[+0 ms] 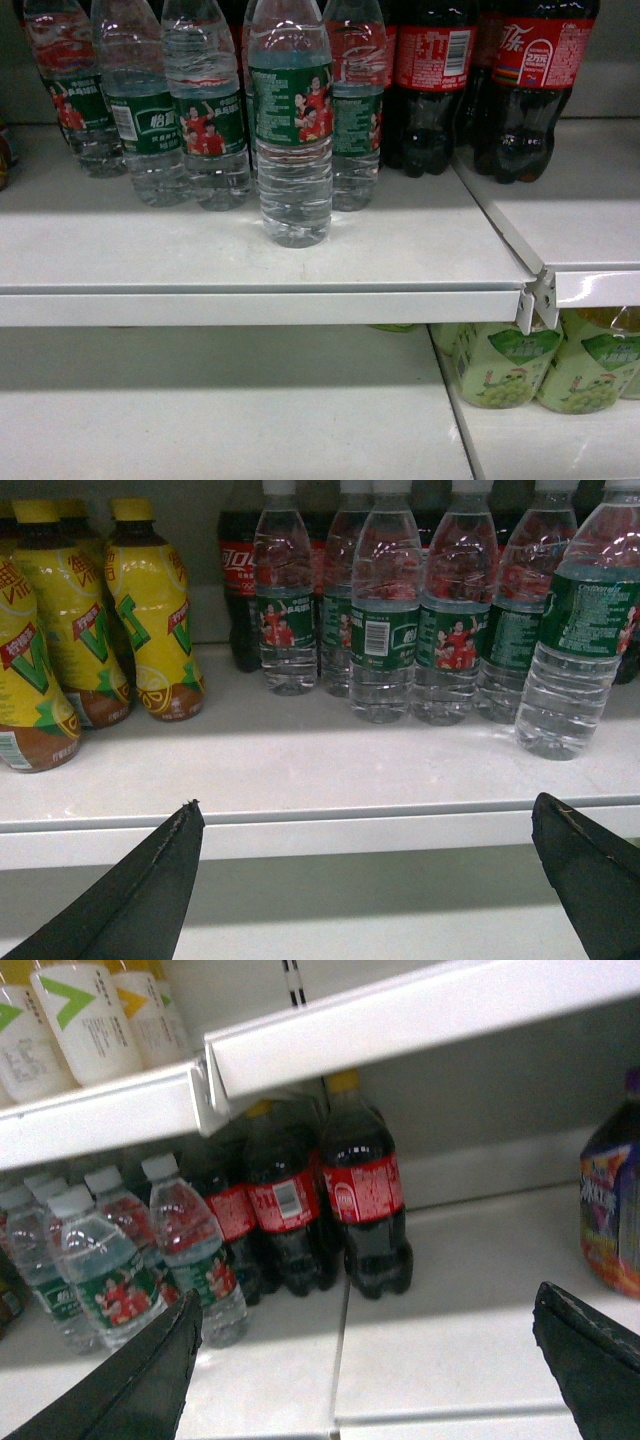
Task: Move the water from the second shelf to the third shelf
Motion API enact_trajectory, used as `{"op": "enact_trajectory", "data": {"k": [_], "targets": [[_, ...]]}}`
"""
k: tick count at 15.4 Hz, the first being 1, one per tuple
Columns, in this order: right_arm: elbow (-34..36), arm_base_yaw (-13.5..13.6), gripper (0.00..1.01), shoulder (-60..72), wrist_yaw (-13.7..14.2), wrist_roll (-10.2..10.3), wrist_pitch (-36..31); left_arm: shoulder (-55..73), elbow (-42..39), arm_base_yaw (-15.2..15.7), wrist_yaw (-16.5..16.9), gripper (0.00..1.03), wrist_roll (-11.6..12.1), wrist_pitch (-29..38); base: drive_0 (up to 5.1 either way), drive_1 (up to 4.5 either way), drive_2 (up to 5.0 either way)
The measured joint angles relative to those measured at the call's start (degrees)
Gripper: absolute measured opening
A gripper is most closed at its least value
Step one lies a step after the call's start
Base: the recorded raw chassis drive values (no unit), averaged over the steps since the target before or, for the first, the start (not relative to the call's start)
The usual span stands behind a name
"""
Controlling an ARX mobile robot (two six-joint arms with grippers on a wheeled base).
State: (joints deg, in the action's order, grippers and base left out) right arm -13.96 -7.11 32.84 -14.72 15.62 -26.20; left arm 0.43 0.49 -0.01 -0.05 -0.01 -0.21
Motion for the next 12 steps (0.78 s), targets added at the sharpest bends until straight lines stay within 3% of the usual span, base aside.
{"op": "enact_trajectory", "data": {"k": [2,3,5,7,8,12], "targets": [[-2.95,0.7,0.98,4.76,0.26,-0.85,-3.19,0.0,0.0,0.0,0.0,0.98,0.0,0.0,0.0,0.0,0.0],[-5.27,3.23,0.98,10.34,1.29,-2.4,-6.36,0.0,0.0,0.0,0.02,0.98,0.02,0.0,0.0,0.0,0.0],[-6.73,12.35,0.98,22.75,5.31,-5.73,-13.27,0.0,0.0,0.0,0.02,0.98,0.0,0.0,0.0,0.0,0.0],[-8.15,21.62,0.98,36.94,7.41,-7.43,-23.85,0.0,0.0,0.0,0.02,0.98,0.0,0.0,0.0,0.0,0.0],[-8.61,23.41,0.98,40.09,7.41,-8.0,-25.11,0.0,0.0,0.0,0.02,0.98,0.0,0.0,0.0,0.0,0.0],[-10.4,25.73,0.98,45.24,7.41,-8.48,-26.12,0.0,0.0,0.0,0.02,0.98,0.0,0.0,0.0,0.0,0.0]]}}
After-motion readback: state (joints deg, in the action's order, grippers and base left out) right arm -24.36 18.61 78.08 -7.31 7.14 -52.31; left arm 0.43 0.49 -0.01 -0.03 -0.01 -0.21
